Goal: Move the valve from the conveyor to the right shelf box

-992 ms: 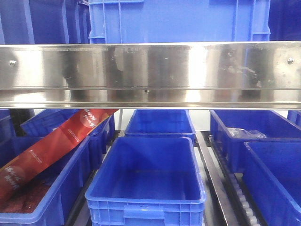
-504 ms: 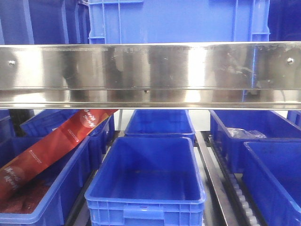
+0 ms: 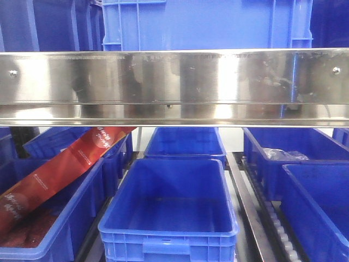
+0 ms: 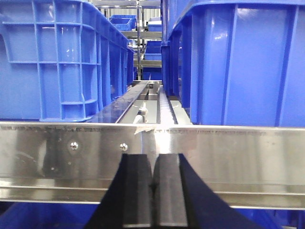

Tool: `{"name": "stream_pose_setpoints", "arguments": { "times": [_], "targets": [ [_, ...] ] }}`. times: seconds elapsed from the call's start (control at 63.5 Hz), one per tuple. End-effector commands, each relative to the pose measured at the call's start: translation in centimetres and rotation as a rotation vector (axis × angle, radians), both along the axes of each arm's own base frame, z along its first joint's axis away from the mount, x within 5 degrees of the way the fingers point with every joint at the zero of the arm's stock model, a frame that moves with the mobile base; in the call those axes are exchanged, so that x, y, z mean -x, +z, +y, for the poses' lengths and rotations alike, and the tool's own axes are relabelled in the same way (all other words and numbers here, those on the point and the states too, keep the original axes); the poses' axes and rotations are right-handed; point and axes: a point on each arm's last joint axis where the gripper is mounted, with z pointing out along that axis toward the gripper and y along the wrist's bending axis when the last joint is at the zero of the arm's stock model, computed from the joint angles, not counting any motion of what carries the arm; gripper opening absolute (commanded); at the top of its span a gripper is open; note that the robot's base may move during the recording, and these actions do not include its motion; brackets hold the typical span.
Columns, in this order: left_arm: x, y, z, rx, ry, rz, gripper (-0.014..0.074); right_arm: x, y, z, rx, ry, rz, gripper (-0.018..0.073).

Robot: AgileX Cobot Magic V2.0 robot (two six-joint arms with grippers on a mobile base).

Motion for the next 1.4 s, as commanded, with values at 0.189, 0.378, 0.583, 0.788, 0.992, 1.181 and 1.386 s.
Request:
{"name": "stream_pose_setpoints", "arguments": {
  "times": [0.189,0.378,0.583,0.788,0.992,1.181,1.386],
  "targets": [
    [0.1,0.2,0.0,0.006,-0.002,-0.022,-0.0111,0.0,0.2,0.0,0.043,-0.008,-0.019,-0.0169],
    [0.1,0.2,0.0,0.006,-0.002,-0.022,-0.0111,0.0,0.2,0.0,0.043,-0.008,-0.019,-0.0169],
    [0.1,0.2,0.0,0.006,-0.002,-0.022,-0.0111,0.0,0.2,0.0,0.043,-0.008,-0.021,-0.0169],
    [0.1,0.2,0.0,0.006,-0.002,-0.022,-0.0111,0.0,0.2,0.0,0.043,-0.008,-0.021,-0.0169],
    [0.2,0.3,0.0,0.009,-0.001,-0.031,-0.0111,0.0,0.2,0.0,0.043,-0.008,-0.021,-0.0169],
    [1.0,-1.9,0.8,-0.039,0.053,-0.026,-0.0111,0.0,0.2,0.0,0.043,-0.008,-0.021,-0.0169],
    [2.3,-7.5,2.1,-0.041,0.191,-0.006,-0.0111,0.0,0.2,0.0,0.043,-0.008,-0.021,-0.0169]
  ]
}}
